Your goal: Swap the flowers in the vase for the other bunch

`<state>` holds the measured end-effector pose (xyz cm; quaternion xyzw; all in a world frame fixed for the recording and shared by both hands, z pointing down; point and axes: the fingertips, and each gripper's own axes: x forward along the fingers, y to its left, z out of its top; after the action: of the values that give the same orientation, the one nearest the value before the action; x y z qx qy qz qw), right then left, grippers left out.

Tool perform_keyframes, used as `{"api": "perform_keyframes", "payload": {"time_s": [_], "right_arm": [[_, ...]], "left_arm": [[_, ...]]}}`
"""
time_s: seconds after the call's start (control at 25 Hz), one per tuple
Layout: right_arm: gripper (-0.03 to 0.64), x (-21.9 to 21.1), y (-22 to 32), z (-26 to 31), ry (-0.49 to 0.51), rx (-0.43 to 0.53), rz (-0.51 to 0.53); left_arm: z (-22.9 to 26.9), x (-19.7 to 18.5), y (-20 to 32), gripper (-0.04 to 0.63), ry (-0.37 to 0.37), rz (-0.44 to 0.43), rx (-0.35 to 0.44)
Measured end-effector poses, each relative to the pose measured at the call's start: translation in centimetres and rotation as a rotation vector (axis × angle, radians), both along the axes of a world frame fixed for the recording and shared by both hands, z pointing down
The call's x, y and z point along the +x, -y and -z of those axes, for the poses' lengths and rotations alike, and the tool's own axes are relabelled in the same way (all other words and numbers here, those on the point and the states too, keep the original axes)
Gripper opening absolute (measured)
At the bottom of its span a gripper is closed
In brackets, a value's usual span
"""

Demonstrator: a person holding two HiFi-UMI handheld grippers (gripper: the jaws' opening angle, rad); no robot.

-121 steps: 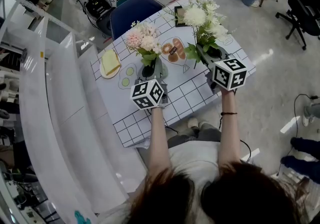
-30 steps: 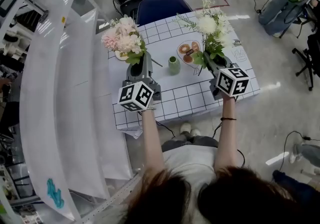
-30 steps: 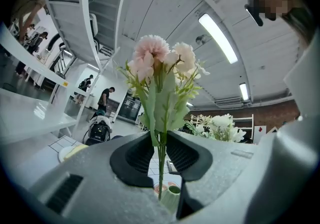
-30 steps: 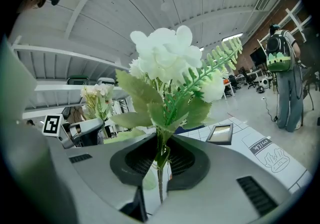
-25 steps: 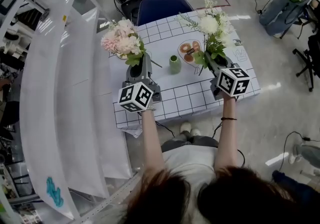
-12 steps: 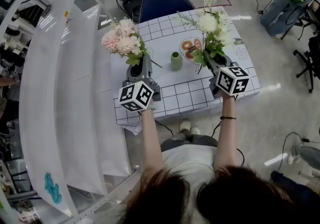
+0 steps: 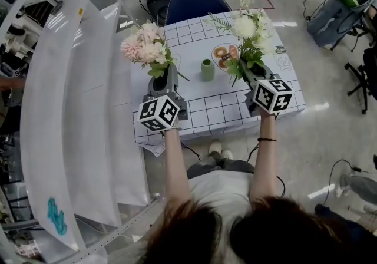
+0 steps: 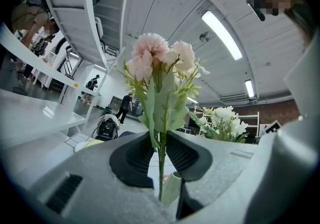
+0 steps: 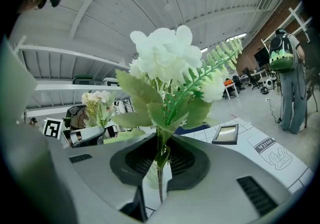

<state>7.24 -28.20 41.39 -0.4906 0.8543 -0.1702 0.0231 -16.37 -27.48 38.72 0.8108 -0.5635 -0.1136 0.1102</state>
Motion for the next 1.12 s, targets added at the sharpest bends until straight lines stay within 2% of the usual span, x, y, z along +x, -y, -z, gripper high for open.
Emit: {"api": "perform_keyframes", "payload": {"time_s": [0.64, 1.12], "right_arm": [[0.055, -1.3, 0.4, 1.8, -0.023, 0.042, 0.022], [0.055, -2.3, 1.3, 3.8, -0.014, 0.093, -0.021]], "left_arm": [[-0.9, -0.7, -1.1, 0.075, -0.011, 0.016, -0.030], [-2.0, -1.4, -0.6, 0.075, -0.031, -0.001, -0.065]]}}
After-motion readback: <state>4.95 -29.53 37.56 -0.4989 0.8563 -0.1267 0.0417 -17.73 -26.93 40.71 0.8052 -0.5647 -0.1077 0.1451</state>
